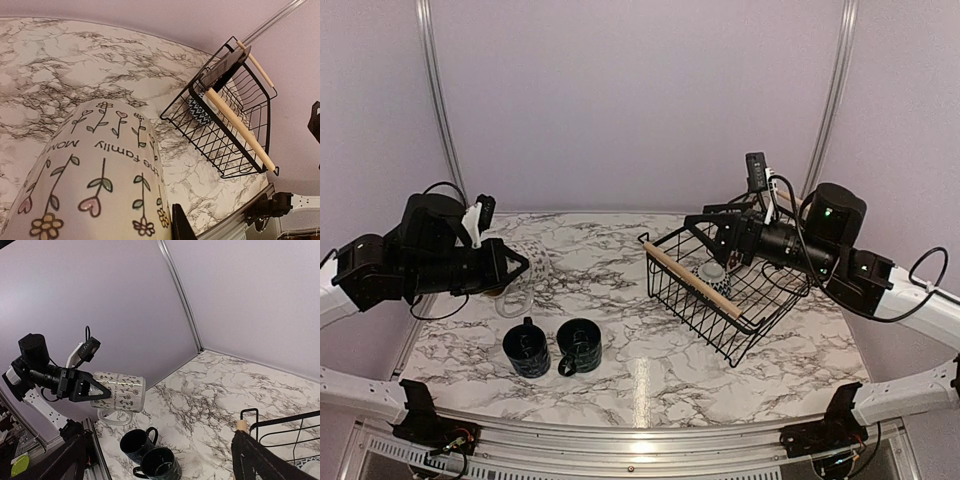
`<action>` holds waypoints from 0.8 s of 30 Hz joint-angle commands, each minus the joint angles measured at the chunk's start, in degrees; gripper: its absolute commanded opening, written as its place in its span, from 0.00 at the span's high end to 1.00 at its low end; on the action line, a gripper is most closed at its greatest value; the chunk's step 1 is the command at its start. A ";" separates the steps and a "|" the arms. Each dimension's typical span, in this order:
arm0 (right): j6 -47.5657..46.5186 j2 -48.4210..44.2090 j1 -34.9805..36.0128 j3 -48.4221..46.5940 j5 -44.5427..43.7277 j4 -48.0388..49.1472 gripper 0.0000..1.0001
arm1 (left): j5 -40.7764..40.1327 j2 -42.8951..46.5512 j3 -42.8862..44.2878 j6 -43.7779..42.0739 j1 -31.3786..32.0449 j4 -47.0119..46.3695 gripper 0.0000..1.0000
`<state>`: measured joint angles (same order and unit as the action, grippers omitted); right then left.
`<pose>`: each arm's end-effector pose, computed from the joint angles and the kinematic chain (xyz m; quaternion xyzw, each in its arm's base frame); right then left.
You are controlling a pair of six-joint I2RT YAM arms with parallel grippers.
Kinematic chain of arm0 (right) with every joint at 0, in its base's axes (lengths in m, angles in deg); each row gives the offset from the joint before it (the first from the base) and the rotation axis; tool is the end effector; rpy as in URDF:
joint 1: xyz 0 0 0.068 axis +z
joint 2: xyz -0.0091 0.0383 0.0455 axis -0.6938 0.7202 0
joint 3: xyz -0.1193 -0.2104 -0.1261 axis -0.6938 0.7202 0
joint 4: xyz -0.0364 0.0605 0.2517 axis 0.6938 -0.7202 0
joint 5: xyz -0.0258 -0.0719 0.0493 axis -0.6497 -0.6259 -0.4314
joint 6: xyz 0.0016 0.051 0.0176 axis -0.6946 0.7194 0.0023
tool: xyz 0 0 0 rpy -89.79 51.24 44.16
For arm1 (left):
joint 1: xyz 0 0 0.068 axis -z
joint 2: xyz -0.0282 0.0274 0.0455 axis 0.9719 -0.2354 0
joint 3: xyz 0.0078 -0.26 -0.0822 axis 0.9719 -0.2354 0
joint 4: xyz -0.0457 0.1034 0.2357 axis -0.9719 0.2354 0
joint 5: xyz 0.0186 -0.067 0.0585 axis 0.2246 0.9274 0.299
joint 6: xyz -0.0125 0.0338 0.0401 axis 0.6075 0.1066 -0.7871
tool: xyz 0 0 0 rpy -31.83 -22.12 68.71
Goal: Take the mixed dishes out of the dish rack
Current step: Place the cup at the center of the board.
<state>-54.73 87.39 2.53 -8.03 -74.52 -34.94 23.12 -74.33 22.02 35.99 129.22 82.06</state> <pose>0.1599 0.1820 0.3727 -0.2396 0.6573 0.4760 0.5330 0.1333 -0.1643 0.3565 0.0094 0.8499 -0.3355 0.4063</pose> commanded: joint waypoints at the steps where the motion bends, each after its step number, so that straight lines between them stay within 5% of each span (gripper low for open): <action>1: -3.40 -0.06 -0.57 -1.91 -3.64 -4.27 0.02 | -16.55 8.73 5.55 -2.33 -0.48 14.66 1.00; 11: -4.93 2.75 -1.29 -3.47 -3.02 -4.02 0.01 | -18.60 0.57 6.41 1.48 -2.28 33.36 1.00; 24: -5.73 3.68 -2.94 -3.22 -2.81 -4.48 0.01 | -9.74 -5.76 -5.71 5.83 -4.27 33.11 1.00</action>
<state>-59.39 90.58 0.63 -9.32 -77.32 -38.57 11.03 -80.49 18.85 40.56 125.25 115.11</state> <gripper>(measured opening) 0.985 0.092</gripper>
